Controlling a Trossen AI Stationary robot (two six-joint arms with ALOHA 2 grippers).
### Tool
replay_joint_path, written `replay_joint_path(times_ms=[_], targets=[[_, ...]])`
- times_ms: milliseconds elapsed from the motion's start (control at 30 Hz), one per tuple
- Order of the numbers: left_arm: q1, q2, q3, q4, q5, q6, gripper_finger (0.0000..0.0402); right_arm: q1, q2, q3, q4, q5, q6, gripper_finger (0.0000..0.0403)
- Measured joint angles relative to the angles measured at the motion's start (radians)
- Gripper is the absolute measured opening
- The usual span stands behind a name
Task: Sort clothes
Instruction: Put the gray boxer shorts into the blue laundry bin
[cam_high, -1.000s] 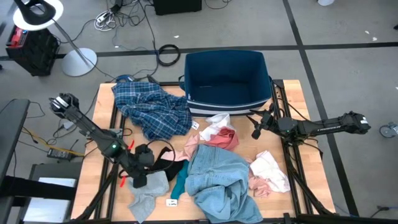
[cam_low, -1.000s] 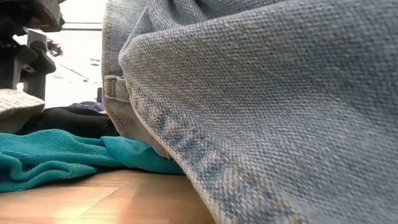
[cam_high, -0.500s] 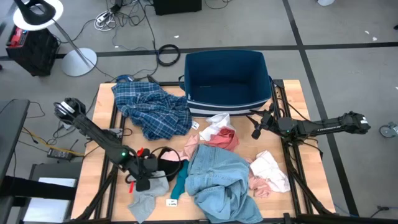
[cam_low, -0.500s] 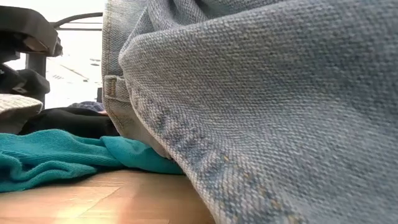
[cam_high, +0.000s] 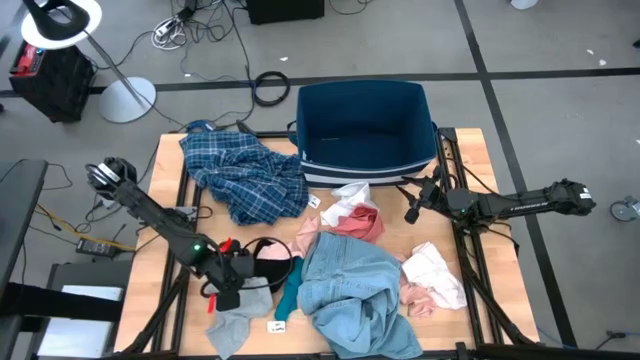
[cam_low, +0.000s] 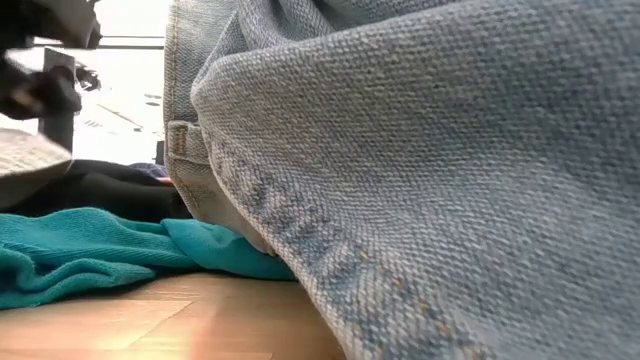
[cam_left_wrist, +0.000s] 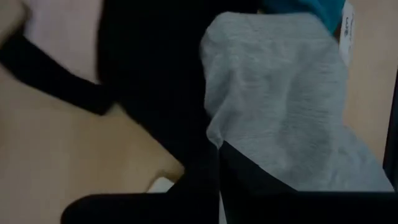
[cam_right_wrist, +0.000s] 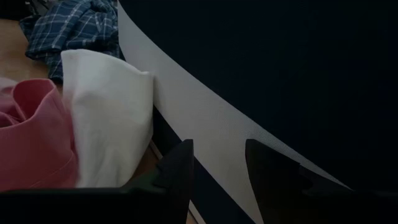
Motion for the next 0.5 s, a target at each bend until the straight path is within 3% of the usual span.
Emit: replay_joint_path(times_ms=[267, 367, 500], targets=[[0.003, 0.000, 0.267, -0.341, -0.143, 0.073, 0.0001, 0.000, 0.000, 0.000, 0.000, 0.000, 0.000, 0.0148], [0.004, -0.001, 0.373, -0.436, -0.242, 0.102, 0.0001, 0.000, 0.000, 0.000, 0.000, 0.000, 0.000, 0.0148], [0.034, -0.001, 0.510, -0.521, -0.297, 0.110, 0.0000, 0.000, 0.000, 0.000, 0.000, 0.000, 0.000, 0.0148]])
